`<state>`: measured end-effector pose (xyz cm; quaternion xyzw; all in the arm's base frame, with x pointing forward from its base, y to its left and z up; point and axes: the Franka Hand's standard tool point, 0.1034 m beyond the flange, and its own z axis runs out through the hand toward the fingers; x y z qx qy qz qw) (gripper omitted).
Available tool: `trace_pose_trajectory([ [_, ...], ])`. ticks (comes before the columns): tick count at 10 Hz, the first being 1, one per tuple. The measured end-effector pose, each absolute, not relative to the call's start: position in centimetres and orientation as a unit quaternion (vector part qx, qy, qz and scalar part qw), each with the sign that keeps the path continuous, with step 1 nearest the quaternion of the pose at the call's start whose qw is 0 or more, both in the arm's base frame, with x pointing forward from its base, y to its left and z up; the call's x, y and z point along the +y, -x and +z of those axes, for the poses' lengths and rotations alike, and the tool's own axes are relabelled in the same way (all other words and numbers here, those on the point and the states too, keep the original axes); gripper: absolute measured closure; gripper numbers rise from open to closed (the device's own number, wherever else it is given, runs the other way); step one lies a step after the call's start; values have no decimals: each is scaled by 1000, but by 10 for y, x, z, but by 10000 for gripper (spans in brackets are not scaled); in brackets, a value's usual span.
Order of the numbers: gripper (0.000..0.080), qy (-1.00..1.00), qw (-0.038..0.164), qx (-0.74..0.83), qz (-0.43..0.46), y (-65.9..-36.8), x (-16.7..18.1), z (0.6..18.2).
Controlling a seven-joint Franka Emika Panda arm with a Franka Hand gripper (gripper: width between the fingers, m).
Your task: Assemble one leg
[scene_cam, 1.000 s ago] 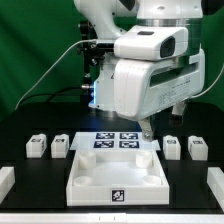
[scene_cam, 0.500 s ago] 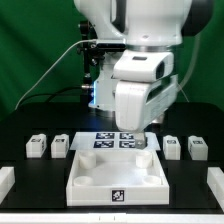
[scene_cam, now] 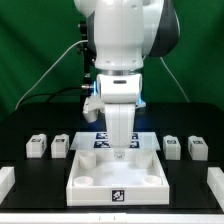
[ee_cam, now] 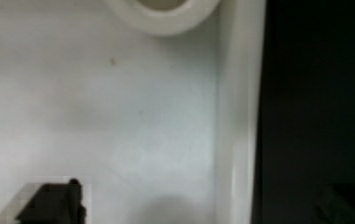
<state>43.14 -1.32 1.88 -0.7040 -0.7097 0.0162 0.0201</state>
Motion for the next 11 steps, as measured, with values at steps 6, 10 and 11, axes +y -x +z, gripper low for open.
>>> trace_pose_trajectory([
  [6, 391, 721, 26, -692, 20, -431, -12, 9],
  [10, 737, 722, 22, -691, 16, -433, -12, 10],
  [11, 737, 722, 22, -691, 16, -434, -12, 10],
])
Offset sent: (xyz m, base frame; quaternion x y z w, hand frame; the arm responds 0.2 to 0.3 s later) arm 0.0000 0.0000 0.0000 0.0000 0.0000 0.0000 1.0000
